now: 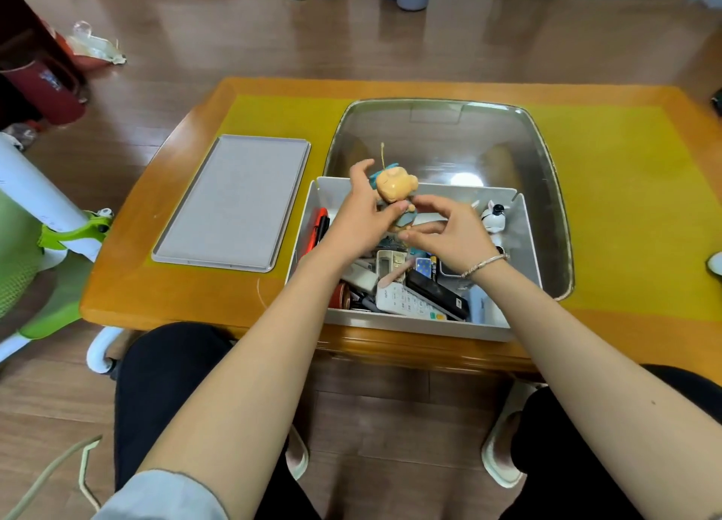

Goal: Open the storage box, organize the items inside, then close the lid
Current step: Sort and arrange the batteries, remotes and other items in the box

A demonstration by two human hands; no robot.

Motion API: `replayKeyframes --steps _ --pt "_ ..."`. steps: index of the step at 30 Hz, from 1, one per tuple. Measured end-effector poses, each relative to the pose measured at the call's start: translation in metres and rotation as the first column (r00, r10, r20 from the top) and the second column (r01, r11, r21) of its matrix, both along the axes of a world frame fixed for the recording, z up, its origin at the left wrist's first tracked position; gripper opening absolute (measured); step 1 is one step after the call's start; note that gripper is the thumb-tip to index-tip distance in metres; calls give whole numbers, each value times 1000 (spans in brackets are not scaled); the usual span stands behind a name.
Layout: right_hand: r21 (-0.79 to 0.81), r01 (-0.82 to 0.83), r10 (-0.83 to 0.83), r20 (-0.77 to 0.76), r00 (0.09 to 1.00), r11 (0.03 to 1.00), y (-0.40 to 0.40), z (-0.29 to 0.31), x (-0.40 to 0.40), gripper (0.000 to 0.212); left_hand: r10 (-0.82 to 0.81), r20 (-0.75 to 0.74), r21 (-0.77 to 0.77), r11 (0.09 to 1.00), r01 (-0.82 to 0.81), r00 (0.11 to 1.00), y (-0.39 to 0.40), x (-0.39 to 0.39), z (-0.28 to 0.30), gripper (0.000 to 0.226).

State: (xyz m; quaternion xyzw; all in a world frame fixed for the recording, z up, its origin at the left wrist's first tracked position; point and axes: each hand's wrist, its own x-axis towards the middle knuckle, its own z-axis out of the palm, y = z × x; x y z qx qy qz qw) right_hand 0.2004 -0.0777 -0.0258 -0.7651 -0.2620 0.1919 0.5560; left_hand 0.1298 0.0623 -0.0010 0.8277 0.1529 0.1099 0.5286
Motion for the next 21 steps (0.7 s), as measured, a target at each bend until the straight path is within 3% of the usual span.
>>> replayKeyframes --steps 4,7,9,11,16,21 --pt "-132 64 -12 362 932 989 -14 1 9 60 -63 -110 68 995 71 992 11 2 -6 45" --pt "-211 13 126 632 764 977 -23 9 17 76 -172 -124 53 982 180 977 11 6 -2 36" --pt "-316 -9 248 724 644 949 -25 14 21 75 -238 -105 56 968 245 966 9 8 1 27" --pt "-359 -31 306 743 596 933 -27 16 22 67 -299 -97 42 952 304 949 9 10 3 18" --pt "-360 -80 336 736 587 929 -32 21 26 59 -332 -123 21 941 337 935 3 18 0 12" --pt "-363 -37 309 729 610 931 -40 20 37 52 -362 -139 -35 932 360 922 5 27 -5 36"
